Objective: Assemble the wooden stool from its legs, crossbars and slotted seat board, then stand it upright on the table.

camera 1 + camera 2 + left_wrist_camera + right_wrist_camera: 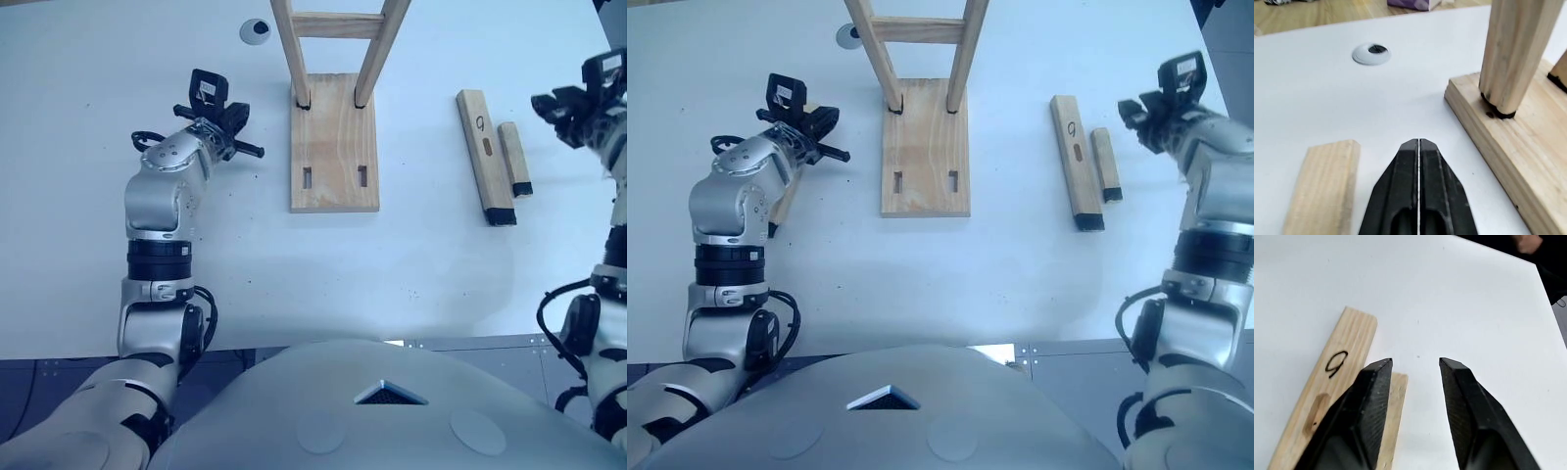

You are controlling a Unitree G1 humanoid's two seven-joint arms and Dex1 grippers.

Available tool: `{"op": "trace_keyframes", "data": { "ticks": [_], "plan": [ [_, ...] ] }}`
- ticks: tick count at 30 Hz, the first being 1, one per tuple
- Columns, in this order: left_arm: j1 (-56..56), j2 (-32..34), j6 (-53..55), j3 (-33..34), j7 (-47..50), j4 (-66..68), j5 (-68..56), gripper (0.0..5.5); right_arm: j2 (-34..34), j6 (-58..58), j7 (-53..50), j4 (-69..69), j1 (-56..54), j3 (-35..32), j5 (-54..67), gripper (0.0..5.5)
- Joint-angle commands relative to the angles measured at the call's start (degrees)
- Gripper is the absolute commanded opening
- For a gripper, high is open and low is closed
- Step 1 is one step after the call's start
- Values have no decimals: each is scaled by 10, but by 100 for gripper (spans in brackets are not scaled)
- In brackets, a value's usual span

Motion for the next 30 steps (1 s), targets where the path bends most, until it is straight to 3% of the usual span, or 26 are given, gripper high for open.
{"op": "trace_keyframes", "data": {
  "ticks": [1,16,23,25,30],
  "plan": [
    [8,10,15,14,7,-30,0,0,-31,49,27,-41,40,6,22,231],
    [16,4,34,6,5,-45,1,0,-31,68,12,-44,116,28,41,248],
    [0,-8,18,44,18,-58,-19,0,-34,96,28,-49,167,42,60,143],
    [-11,-17,18,63,16,-69,-42,0,-12,59,-7,-36,157,16,61,130],
    [-38,-43,68,126,10,-152,-158,65,51,-122,-112,-52,54,-89,95,130]
  ]
}}
